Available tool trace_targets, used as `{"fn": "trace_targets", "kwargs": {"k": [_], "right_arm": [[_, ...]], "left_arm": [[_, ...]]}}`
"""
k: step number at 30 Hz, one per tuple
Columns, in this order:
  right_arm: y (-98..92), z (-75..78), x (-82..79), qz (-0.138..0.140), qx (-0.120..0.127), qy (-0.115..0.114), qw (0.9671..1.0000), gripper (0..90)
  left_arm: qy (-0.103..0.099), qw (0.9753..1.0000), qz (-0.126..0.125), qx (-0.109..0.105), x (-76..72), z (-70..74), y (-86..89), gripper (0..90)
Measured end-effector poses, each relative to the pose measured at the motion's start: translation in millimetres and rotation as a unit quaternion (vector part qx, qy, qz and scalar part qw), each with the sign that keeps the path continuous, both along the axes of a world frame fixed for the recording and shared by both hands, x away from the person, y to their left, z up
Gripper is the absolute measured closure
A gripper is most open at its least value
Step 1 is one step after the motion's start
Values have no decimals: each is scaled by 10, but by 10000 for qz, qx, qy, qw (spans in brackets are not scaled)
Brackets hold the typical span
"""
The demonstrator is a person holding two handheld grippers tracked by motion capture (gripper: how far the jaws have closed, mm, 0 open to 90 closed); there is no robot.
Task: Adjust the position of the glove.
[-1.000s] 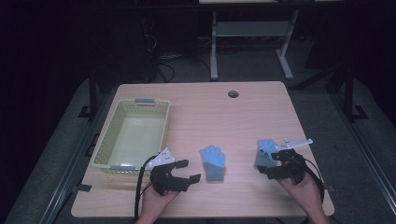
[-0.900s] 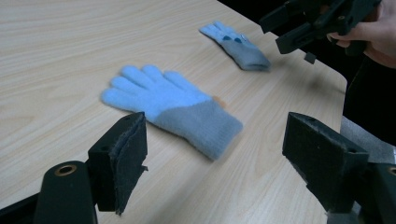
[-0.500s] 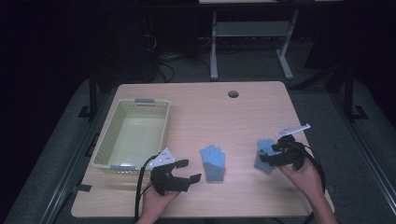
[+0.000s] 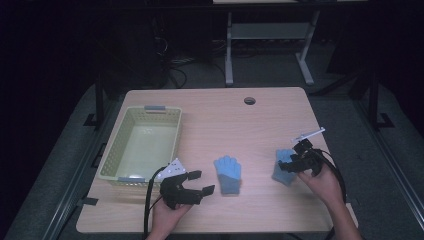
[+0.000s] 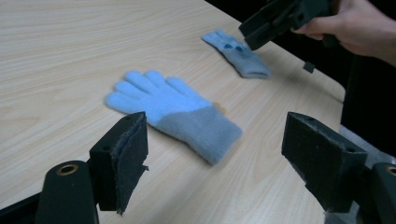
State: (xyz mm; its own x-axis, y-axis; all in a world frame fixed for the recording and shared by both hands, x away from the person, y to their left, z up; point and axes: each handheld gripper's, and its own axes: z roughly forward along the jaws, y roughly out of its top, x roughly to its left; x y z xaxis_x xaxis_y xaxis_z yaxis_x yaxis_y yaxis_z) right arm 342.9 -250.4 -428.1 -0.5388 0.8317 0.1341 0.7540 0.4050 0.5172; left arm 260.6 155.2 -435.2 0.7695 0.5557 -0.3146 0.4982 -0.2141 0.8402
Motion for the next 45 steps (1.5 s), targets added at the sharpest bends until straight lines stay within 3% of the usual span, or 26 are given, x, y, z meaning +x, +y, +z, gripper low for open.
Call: {"fn": "trace_targets", "kwargs": {"k": [3, 6, 7, 13, 22, 29, 36, 40, 45], "right_arm": [[-8, -57, 43, -91, -162, 130, 9997, 483], [-12, -94, 68, -85, -215, 262, 9994, 500], [8, -130, 79, -15, -345, 350, 9988, 526], [85, -168, 77, 52, -701, 338, 9970, 556], [85, -169, 75, 19, -741, 329, 9967, 628], [41, -161, 94, -124, -608, 420, 9972, 767], [43, -139, 71, -197, -550, 493, 9971, 800], [57, -103, 46, -163, -502, 395, 9978, 803], [201, 52, -16, 82, -474, 123, 9988, 804]], "left_arm": [[-58, 10000, 1, 12, -6, 9, -10, 223], [-36, 10000, 3, 4, -8, 8, -7, 224], [-29, 10000, 4, -1, -6, 3, -4, 224], [-26, 10000, 26, 12, -3, 7, 5, 224], [-11, 10000, 37, 21, -9, -5, -3, 224], [-1, 10000, 45, 21, 0, -4, -1, 224], [-25, 10000, 10, 73, -17, -8, -24, 227], [-61, 10000, 25, 54, -16, -3, -17, 228], [-67, 10000, 58, 45, -5, 3, -2, 228]]}}
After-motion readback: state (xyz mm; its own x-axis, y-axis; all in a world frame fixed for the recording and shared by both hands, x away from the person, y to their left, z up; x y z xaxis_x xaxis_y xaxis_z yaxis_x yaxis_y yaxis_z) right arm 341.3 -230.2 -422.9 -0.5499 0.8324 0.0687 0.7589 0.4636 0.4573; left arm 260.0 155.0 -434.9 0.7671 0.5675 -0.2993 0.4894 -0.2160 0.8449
